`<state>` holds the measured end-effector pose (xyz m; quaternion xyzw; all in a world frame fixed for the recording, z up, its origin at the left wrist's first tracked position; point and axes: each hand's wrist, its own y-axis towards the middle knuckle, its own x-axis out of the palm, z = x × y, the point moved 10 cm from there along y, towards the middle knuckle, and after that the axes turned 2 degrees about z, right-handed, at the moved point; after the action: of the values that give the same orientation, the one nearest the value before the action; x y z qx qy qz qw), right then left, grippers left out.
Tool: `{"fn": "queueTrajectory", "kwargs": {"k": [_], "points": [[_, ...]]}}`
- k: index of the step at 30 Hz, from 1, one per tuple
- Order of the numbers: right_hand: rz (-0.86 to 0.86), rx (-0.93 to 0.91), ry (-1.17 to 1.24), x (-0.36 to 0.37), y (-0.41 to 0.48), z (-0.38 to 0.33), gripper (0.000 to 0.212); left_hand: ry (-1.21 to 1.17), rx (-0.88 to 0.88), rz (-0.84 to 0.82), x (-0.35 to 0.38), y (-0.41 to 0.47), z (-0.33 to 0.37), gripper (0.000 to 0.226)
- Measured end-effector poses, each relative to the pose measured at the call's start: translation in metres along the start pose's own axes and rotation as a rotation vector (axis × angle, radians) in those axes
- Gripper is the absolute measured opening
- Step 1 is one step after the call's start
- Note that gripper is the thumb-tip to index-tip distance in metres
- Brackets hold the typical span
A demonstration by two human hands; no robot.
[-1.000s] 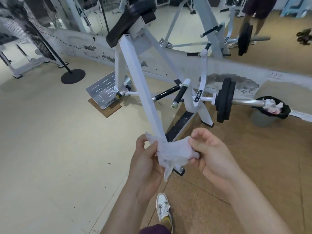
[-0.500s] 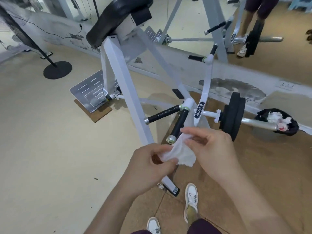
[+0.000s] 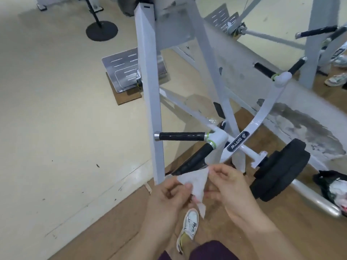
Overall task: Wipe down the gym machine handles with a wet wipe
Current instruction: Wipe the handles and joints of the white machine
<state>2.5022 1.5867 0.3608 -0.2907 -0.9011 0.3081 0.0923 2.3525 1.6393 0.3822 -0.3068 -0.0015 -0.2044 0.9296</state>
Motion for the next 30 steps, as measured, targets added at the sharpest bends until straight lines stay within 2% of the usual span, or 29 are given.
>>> {"fn": "queueTrajectory", "kwargs": {"k": [3,5,6,8,10,11,17,19,21,23,24,26,28,30], "points": [[-0.186,0.196,0.338,0.025,0.012,0.024,0.026,-0.246,-0.119,0.144,-0.002,0.007,-0.034,0.020],[-0.282,0.290,0.422,0.041,0.014,0.036,0.030,-0.304,-0.168,0.160,-0.006,0.011,-0.054,0.031],[-0.312,0.334,0.442,0.048,0.014,0.043,0.024,-0.296,-0.183,0.134,-0.005,0.013,-0.059,0.032],[-0.304,0.388,0.464,0.055,0.018,0.055,0.016,-0.191,-0.175,0.132,-0.010,0.019,-0.066,0.023],[-0.210,0.371,0.438,0.053,0.024,0.065,0.009,-0.112,-0.148,0.208,-0.021,0.024,-0.070,0.018],[-0.164,0.337,0.407,0.051,0.028,0.068,0.002,-0.103,-0.128,0.233,-0.025,0.027,-0.071,0.018],[-0.028,-0.053,-0.107,0.045,0.042,0.063,0.016,-0.132,0.007,0.382,-0.044,0.042,-0.069,0.005],[-0.082,-0.199,-0.194,0.049,0.038,0.051,0.019,-0.109,0.083,0.405,-0.050,0.046,-0.068,0.006],[-0.223,-0.279,-0.283,0.056,0.033,0.047,0.021,-0.021,0.138,0.381,-0.048,0.048,-0.067,0.004],[-0.322,-0.293,-0.332,0.061,0.030,0.051,0.019,0.046,0.159,0.351,-0.045,0.047,-0.074,0.022],[-0.283,-0.333,-0.331,0.058,0.033,0.052,0.020,0.077,0.167,0.336,-0.043,0.048,-0.077,0.032],[-0.066,-0.491,-0.399,0.042,0.041,0.049,0.028,0.203,0.232,0.338,-0.038,0.052,-0.080,0.043],[0.047,-0.699,-0.561,0.045,0.041,0.044,0.026,0.399,0.356,0.419,-0.036,0.053,-0.076,0.033],[0.068,-0.880,-0.675,0.055,0.036,0.042,0.013,0.604,0.483,0.526,-0.037,0.050,-0.066,0.021]]}}
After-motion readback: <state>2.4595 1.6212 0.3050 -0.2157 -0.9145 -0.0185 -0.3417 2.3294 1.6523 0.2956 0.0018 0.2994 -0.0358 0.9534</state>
